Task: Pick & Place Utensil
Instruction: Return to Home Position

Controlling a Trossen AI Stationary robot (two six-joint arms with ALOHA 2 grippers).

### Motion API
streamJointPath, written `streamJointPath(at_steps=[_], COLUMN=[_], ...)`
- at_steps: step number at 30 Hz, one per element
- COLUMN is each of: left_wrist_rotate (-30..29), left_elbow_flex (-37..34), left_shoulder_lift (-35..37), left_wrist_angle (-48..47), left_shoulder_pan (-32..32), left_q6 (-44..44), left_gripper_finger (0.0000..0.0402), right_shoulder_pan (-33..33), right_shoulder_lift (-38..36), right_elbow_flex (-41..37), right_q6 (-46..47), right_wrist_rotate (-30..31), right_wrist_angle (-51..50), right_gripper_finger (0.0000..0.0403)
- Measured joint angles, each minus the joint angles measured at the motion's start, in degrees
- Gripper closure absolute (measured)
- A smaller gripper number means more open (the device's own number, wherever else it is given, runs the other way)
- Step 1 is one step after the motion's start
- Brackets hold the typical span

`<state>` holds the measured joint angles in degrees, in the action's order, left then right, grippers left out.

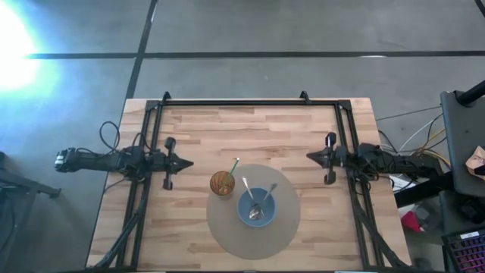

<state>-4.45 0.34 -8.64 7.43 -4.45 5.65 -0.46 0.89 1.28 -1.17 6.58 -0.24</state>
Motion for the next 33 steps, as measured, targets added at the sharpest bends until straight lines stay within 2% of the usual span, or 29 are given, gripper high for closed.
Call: streamJointPath(at_steps=[13, 18, 33], left_wrist_rotate=[0.0, -0.1, 0.0], left_elbow_flex=[0.0, 0.0, 0.0], left_shoulder_lift=[0.0, 0.0, 0.0], left_wrist_angle=[-4.3, -5.6, -5.8], left_shoulder_pan=[0.0, 0.0, 0.0], left_q6=[-7.7, -5.3, -5.4], left_gripper_finger=[0.0399, 0.0399, 0.0399], right_shoulder_pan=[-0.8, -0.8, -0.8], right_shoulder_lift=[0.0, 0.0, 0.0], right_elbow_flex=[0.0, 0.0, 0.0], right_q6=[2.5, 4.1, 4.0], right_wrist_rotate=[-0.1, -0.1, -0.1], right_wrist_angle=[0.0, 0.0, 0.0], right_gripper_finger=[0.0394, 0.0394, 0.0394])
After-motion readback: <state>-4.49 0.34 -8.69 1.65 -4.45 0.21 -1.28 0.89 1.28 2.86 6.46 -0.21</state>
